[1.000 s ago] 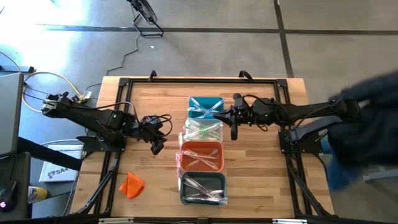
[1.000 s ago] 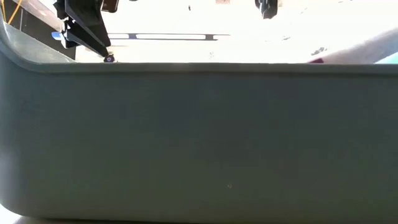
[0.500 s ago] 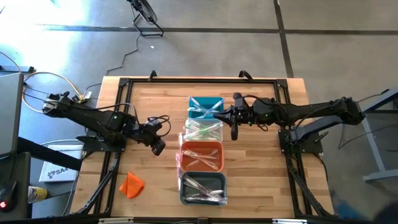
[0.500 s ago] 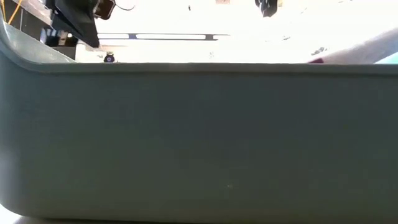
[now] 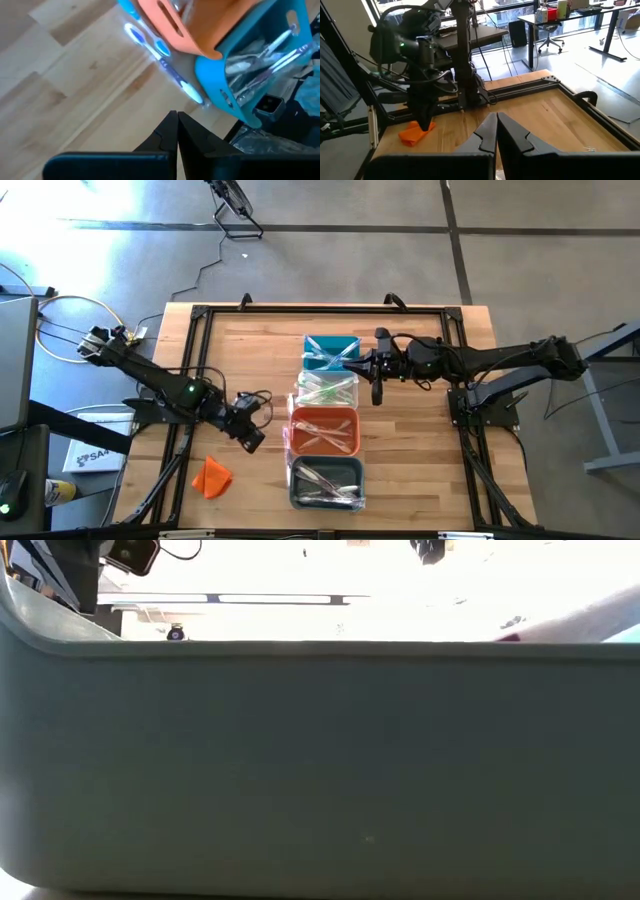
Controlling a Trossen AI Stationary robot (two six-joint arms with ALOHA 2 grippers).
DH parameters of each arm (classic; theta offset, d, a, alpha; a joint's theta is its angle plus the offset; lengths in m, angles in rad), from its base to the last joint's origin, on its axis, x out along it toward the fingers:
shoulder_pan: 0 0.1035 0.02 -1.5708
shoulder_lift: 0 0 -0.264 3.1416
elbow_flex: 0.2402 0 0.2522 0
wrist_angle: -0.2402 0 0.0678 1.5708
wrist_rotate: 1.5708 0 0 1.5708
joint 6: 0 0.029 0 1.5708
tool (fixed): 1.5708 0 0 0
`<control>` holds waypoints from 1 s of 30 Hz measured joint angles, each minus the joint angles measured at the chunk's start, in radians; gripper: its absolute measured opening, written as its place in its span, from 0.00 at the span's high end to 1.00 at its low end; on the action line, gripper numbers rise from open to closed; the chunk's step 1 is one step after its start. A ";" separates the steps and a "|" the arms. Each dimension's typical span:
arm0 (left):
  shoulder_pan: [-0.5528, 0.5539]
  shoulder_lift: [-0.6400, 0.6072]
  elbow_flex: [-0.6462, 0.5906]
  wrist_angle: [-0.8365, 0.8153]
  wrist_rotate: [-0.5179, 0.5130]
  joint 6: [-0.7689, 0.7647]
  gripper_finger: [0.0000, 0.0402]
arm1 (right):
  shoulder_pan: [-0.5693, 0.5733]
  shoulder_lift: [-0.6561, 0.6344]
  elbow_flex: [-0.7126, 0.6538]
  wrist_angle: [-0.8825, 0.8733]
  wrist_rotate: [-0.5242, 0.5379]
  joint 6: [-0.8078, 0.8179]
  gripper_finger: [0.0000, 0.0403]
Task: Pick & Place Toothbrushes
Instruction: Put the violet toothbrush into the green bin
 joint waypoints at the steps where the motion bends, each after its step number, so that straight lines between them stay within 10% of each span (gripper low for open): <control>1: -0.008 0.006 0.000 0.011 -0.002 -0.003 0.99 | 0.000 0.000 0.000 0.000 0.000 0.000 0.99; 14: -0.024 0.021 -0.376 0.680 -0.014 -0.122 1.00 | 0.000 0.000 0.000 -0.002 0.000 0.000 0.99; 30: -0.024 0.021 -0.505 0.677 -0.247 -0.337 1.00 | 0.000 0.000 0.000 0.000 0.078 0.011 0.99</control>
